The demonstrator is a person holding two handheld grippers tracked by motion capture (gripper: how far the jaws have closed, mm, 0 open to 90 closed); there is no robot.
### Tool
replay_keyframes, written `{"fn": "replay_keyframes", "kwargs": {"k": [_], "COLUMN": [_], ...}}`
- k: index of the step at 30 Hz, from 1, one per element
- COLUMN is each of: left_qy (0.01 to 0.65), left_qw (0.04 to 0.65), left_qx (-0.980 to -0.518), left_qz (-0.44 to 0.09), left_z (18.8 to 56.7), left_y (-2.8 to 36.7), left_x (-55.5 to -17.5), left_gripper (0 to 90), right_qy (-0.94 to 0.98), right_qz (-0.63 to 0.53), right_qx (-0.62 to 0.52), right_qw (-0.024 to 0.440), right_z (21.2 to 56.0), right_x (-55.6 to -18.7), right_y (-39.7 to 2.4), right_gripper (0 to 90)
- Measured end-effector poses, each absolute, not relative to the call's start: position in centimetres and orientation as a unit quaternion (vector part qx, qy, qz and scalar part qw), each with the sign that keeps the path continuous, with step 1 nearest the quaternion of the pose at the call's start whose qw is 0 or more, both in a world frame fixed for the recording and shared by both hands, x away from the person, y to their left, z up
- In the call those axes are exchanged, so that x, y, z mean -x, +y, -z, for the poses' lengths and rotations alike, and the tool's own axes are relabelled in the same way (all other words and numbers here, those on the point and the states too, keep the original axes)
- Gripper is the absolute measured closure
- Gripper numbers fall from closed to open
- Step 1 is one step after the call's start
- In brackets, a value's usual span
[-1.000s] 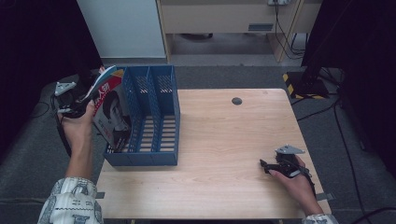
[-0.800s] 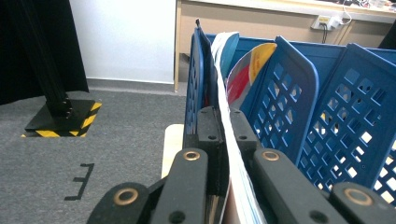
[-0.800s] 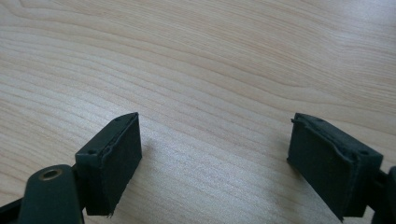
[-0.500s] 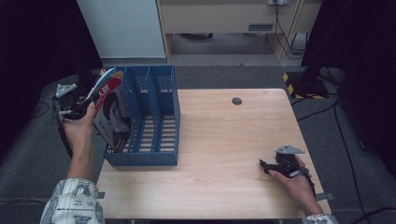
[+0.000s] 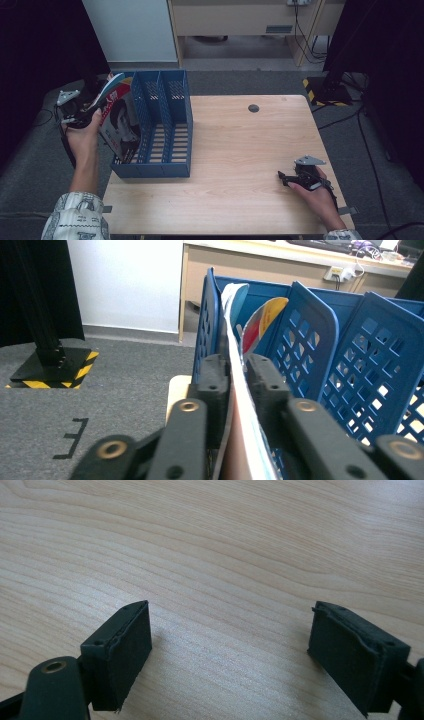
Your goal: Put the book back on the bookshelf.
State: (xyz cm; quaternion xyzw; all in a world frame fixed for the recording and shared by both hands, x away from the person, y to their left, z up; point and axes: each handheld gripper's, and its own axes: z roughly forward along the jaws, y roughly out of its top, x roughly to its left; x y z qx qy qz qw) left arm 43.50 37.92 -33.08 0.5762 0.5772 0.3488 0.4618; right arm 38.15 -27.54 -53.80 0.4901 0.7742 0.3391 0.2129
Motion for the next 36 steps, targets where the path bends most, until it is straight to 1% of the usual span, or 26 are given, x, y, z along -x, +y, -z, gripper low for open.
{"fn": "replay_keyframes", "kwargs": {"k": [2, 4, 6, 7, 10, 15, 21, 25, 29, 30, 36], "left_qy": [0.57, 0.567, 0.56, 0.555, 0.544, 0.528, 0.491, 0.475, 0.462, 0.458, 0.443], "left_qw": [0.46, 0.463, 0.468, 0.47, 0.477, 0.482, 0.467, 0.467, 0.467, 0.466, 0.46], "left_qx": [-0.579, -0.578, -0.578, -0.58, -0.58, -0.586, -0.625, -0.647, -0.658, -0.663, -0.684], "left_qz": [-0.358, -0.36, -0.365, -0.367, -0.374, -0.381, -0.388, -0.371, -0.368, -0.365, -0.353], "left_z": [32.9, 32.8, 32.6, 32.4, 31.9, 31.1, 30.5, 30.7, 31.1, 31.2, 32.0], "left_y": [37.7, 37.7, 37.6, 37.6, 37.4, 36.8, 35.4, 34.4, 33.3, 33.0, 31.2], "left_x": [-43.4, -43.3, -43.1, -43.1, -42.7, -42.1, -41.5, -41.4, -41.4, -41.4, -41.8], "left_gripper": [64.5, 58.6, 49.7, 49.7, 41.2, 34.4, 24.4, 18.8, 14.3, 11.9, 7.5], "right_qy": [0.774, 0.774, 0.773, 0.773, 0.773, 0.773, 0.773, 0.774, 0.774, 0.773, 0.774], "right_qz": [-0.339, -0.339, -0.339, -0.339, -0.339, -0.34, -0.34, -0.339, -0.339, -0.339, -0.339], "right_qx": [-0.491, -0.491, -0.491, -0.491, -0.492, -0.492, -0.492, -0.491, -0.491, -0.491, -0.491], "right_qw": [0.213, 0.213, 0.213, 0.213, 0.213, 0.214, 0.213, 0.213, 0.213, 0.213, 0.213], "right_z": [53.8, 53.8, 53.8, 53.8, 53.8, 53.8, 53.8, 53.8, 53.8, 53.8, 53.8], "right_x": [-38.1, -38.1, -38.1, -38.1, -38.1, -38.1, -38.1, -38.1, -38.1, -38.1, -38.1], "right_y": [-27.5, -27.5, -27.5, -27.5, -27.5, -27.5, -27.5, -27.5, -27.5, -27.5, -27.5], "right_gripper": [17.5, 17.5, 17.5, 17.5, 17.5, 17.5, 17.5, 17.5, 17.5, 17.5, 17.5]}}
